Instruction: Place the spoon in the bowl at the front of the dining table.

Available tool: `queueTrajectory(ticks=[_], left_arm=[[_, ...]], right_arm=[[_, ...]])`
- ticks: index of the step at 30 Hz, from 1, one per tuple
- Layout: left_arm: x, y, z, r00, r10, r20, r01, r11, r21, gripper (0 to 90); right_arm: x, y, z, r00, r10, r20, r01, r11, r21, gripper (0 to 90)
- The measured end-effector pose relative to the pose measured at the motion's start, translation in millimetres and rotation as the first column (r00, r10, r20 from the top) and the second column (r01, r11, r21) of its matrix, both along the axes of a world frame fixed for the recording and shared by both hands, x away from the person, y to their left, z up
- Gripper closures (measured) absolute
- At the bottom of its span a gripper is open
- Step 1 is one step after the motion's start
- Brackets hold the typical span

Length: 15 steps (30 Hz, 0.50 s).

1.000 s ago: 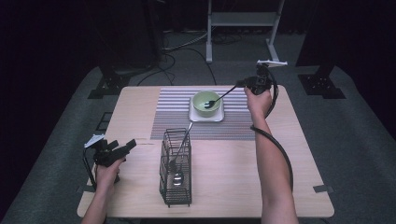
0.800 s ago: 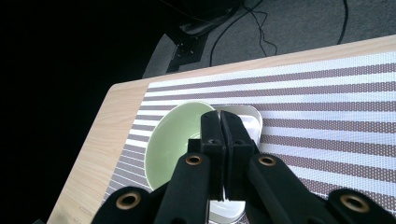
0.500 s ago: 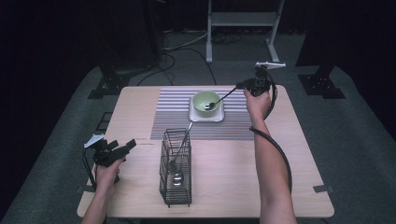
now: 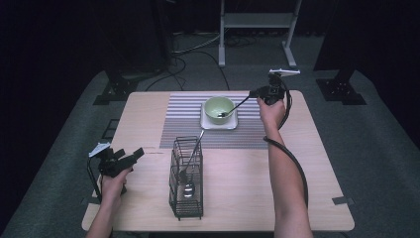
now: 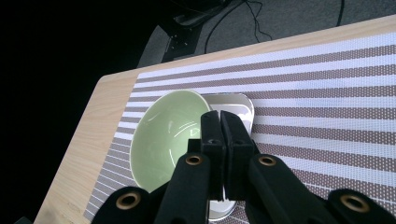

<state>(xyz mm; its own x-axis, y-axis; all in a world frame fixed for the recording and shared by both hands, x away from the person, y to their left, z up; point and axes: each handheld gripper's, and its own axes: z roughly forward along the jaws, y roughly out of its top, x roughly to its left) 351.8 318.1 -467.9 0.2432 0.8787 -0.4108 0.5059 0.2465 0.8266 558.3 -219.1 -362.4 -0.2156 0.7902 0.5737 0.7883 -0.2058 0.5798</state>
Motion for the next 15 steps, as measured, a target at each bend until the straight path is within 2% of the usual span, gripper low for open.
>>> queueTrajectory(ticks=[15], left_arm=[[0.2, -0.1, 0.0, 1.0000, 0.001, 0.000, -0.001, 1.0000, 0.003, 0.0]], right_arm=[[1.3, 2.1, -12.2, 0.9996, 0.021, -0.018, -0.021, 0.9994, 0.028, 86.8]])
